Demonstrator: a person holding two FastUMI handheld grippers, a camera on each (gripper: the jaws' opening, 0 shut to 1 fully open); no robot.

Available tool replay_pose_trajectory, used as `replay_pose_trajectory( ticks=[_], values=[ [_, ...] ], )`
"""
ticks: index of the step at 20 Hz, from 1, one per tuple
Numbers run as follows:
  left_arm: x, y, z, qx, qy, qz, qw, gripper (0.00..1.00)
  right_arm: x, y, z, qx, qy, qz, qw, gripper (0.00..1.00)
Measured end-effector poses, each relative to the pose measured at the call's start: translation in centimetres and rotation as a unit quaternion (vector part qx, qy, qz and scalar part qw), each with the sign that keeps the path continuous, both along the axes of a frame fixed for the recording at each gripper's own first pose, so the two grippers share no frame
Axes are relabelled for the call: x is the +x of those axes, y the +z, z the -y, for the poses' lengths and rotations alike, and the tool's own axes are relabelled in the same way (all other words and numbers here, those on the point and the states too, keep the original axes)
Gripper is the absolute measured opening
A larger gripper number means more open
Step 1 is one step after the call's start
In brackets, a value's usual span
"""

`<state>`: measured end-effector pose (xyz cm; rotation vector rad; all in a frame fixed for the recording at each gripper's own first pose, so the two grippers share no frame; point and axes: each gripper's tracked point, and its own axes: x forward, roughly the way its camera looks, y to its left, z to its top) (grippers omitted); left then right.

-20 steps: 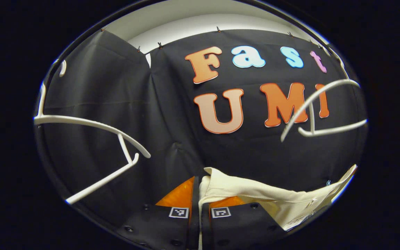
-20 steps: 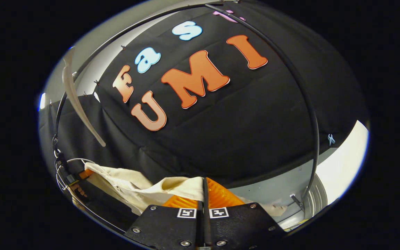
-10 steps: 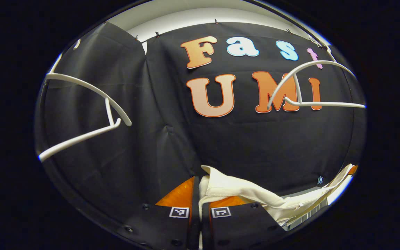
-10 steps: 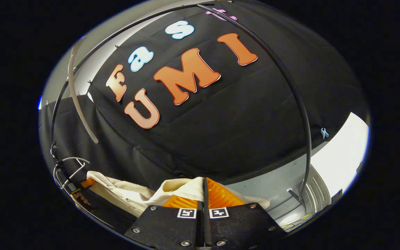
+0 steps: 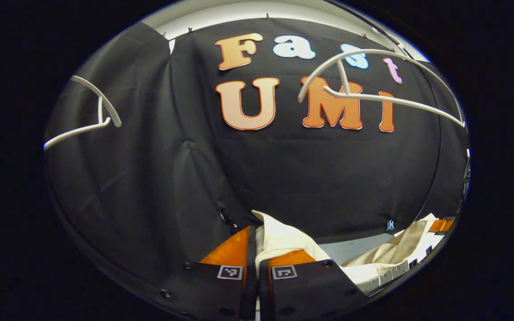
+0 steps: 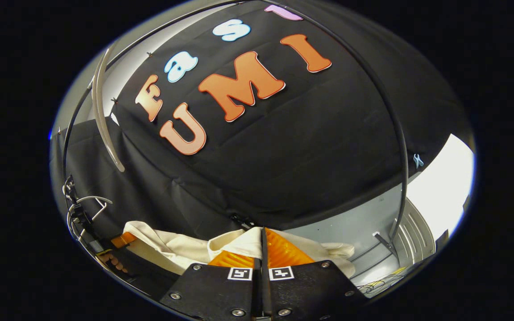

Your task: Grasp the clothes on the hanger with both hands and then place them into the laundry hamper below.

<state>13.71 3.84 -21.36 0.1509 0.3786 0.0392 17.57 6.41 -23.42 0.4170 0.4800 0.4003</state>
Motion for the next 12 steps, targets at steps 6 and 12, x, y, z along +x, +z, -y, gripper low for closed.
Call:
replay_pose_trajectory(
  ticks=[6, 12],
  values=[
    [-1.1, -4.7, 3.8, -0.029, -0.021, -0.050, 0.998, 0.10, -1.2, -2.0, -3.3, -0.003, 0.016, -0.021, 1.000, 0.00],
    [-2.8, -9.3, 5.4, -0.073, -0.010, -0.102, 0.992, 0.10, -2.4, -4.6, -4.9, -0.023, 0.002, -0.037, 0.999, 0.00]
  ],
)
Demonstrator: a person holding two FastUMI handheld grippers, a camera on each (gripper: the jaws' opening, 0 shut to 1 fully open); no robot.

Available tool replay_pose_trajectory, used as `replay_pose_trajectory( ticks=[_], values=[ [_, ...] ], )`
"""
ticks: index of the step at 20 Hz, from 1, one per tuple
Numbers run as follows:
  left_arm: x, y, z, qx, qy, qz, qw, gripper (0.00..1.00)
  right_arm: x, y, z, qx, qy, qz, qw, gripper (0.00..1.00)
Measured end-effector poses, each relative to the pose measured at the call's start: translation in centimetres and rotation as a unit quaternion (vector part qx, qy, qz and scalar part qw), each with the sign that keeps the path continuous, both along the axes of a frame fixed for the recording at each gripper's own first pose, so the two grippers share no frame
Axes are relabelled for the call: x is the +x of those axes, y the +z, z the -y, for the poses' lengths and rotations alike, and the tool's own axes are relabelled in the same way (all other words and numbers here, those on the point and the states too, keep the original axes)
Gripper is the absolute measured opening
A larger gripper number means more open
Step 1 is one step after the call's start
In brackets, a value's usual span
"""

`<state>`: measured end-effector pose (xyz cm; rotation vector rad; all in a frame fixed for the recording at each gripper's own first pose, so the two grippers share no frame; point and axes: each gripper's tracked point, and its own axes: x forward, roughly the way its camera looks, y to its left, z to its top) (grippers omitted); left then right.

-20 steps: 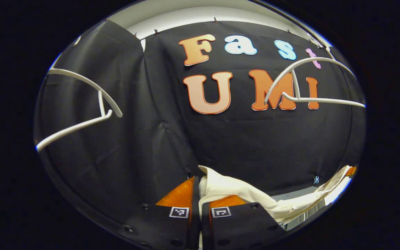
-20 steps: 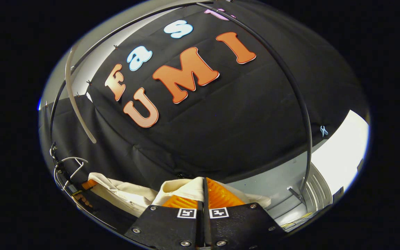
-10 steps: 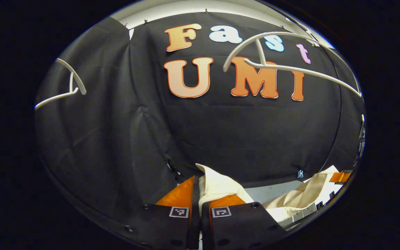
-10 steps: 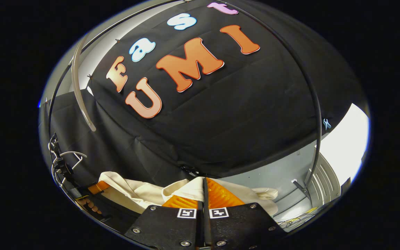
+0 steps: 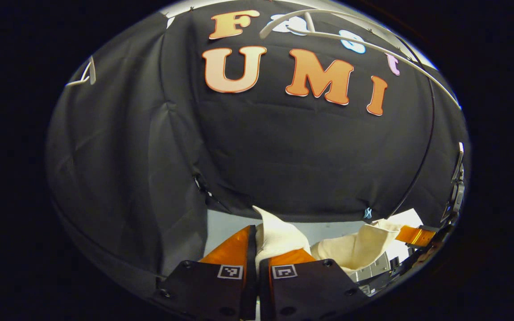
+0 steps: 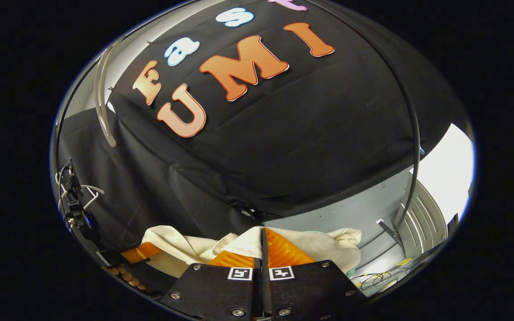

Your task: Grasp the clothes on the hanger with both hands and then place them into the laundry hamper below.

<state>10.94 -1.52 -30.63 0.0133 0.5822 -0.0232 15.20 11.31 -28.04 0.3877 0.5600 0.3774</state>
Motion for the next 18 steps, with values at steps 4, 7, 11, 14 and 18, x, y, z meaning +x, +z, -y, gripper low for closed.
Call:
replay_pose_trajectory(
  ticks=[4, 7, 11, 14, 18],
  values=[
    [-0.7, -2.6, 0.8, -0.006, -0.003, -0.026, 1.000, 0.10, -0.5, -1.9, -1.6, -0.019, 0.003, -0.016, 1.000, 0.00],
    [-0.9, -4.4, 0.3, -0.003, -0.002, -0.043, 0.999, 0.10, -0.1, -3.6, -1.7, -0.044, 0.000, -0.027, 0.999, 0.00],
    [-1.4, -7.1, -0.1, 0.002, 0.011, -0.078, 0.997, 0.10, 1.1, -6.3, -0.6, -0.069, -0.021, -0.050, 0.996, 0.00],
    [-1.6, -9.9, -0.7, 0.006, 0.017, -0.111, 0.994, 0.10, 1.5, -8.7, -0.2, -0.096, -0.025, -0.065, 0.993, 0.00],
    [-2.0, -12.4, -1.4, 0.021, 0.018, -0.147, 0.989, 0.10, 1.6, -11.3, -0.8, -0.112, -0.019, -0.091, 0.989, 0.00]
  ],
)
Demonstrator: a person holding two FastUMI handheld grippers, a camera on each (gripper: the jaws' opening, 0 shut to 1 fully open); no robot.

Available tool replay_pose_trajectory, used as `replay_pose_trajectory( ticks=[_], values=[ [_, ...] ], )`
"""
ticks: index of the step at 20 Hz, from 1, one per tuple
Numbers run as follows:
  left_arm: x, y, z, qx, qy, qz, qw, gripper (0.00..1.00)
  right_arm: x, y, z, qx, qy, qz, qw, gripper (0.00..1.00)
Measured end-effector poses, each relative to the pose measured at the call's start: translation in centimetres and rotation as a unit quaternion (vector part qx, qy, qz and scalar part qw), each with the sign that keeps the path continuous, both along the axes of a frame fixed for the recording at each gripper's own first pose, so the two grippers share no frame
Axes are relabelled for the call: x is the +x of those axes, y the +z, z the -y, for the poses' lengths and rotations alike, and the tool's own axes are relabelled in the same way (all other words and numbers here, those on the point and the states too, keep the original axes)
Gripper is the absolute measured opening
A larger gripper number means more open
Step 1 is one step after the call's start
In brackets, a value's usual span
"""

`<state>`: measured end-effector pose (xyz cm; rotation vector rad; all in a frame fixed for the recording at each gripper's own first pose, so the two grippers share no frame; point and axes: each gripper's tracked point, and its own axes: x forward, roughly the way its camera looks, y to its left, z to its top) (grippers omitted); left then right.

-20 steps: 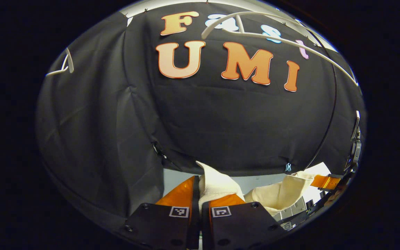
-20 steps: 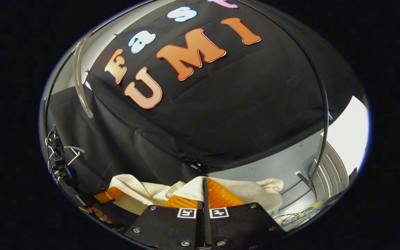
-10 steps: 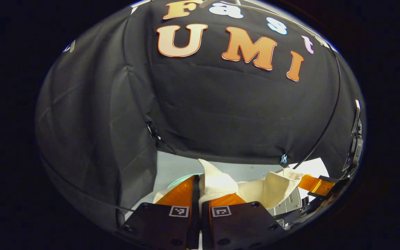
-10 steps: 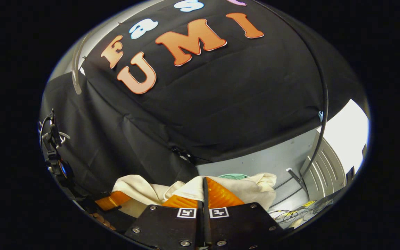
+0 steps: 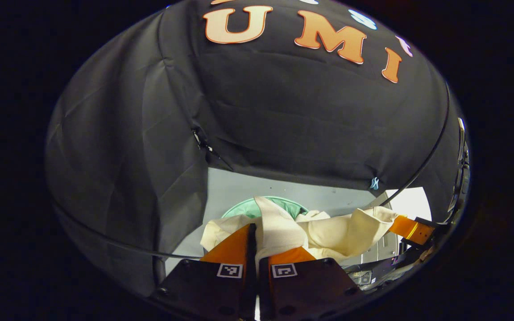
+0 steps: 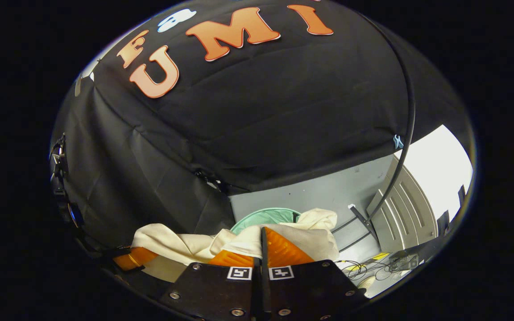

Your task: Grasp the clothes on the hanger with both hands and then place them into the laundry hamper below.

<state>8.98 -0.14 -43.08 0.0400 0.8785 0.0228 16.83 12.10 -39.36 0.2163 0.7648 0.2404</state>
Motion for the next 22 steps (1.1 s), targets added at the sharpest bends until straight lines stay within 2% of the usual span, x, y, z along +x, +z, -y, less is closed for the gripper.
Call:
replay_pose_trajectory(
  ticks=[9, 16, 22],
  values=[
    [0.2, -5.1, -1.1, 0.022, -0.002, -0.067, 0.998, 0.10, 1.2, -5.8, -0.3, -0.067, 0.015, -0.046, 0.997, 0.00],
    [0.7, -10.4, -2.0, 0.042, -0.004, -0.117, 0.992, 0.10, 1.8, -10.9, -0.5, -0.124, 0.033, -0.085, 0.988, 0.01],
    [-0.3, -12.3, -2.8, 0.049, 0.014, -0.162, 0.985, 0.08, 1.5, -13.5, -0.2, -0.141, 0.037, -0.111, 0.983, 0.07]
  ],
)
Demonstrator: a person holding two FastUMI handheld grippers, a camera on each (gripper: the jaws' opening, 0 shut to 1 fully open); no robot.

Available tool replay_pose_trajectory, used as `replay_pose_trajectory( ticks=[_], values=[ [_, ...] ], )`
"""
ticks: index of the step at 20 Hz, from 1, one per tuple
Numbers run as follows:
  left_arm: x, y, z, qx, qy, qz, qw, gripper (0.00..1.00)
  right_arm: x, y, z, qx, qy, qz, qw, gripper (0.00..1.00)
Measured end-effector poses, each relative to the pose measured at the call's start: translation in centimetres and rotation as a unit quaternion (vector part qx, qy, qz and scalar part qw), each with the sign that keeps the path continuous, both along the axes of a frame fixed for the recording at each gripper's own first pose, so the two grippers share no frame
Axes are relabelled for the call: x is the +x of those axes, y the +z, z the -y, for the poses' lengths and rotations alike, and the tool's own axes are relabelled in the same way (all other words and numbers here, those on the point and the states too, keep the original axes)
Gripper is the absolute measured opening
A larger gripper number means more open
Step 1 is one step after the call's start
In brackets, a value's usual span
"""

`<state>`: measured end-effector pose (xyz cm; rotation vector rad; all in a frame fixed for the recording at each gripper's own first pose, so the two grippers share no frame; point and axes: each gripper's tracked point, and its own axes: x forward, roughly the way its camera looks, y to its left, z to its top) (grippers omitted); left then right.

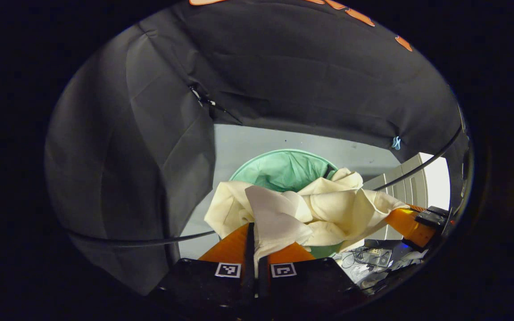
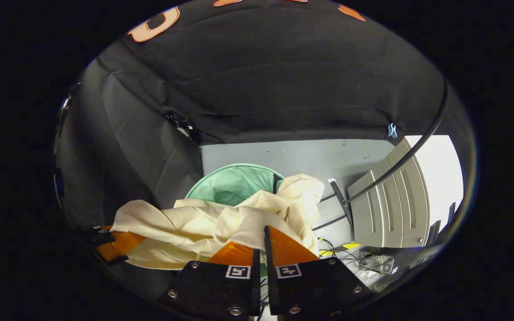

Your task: Grasp the clothes on the hanger with both hands and then place them into the laundry hamper below.

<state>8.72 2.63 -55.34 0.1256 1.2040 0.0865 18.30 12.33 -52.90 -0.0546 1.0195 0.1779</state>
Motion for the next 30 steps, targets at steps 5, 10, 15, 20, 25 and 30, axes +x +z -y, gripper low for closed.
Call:
replay_pose_trajectory(
  ticks=[5, 10, 15, 20, 25, 30],
  values=[
    [-1.7, -1.2, 1.2, -0.029, 0.002, -0.023, 0.999, 0.24, -0.5, -0.4, 0.6, -0.004, -0.005, -0.007, 1.000, 0.12],
    [-1.0, -0.8, 0.9, -0.031, 0.006, -0.012, 0.999, 0.62, 0.0, 0.1, 0.7, -0.019, 0.004, 0.005, 1.000, 0.27],
    [-1.8, -0.1, -0.1, -0.017, 0.010, -0.006, 1.000, 0.95, -0.3, 1.3, 1.0, -0.043, 0.011, 0.029, 0.999, 0.75],
    [-2.9, 2.2, -1.0, -0.003, 0.013, 0.011, 1.000, 0.99, -1.5, 2.8, 0.7, -0.039, 0.019, 0.039, 0.998, 0.95],
    [-4.4, 5.6, -1.1, 0.003, 0.018, 0.055, 0.998, 0.99, -3.1, 6.3, 2.9, -0.033, 0.007, 0.077, 0.996, 0.95],
    [-5.2, 12.9, -1.0, 0.009, 0.015, 0.134, 0.991, 0.99, -6.9, 11.8, 8.0, -0.019, -0.029, 0.128, 0.991, 0.95]
  ],
)
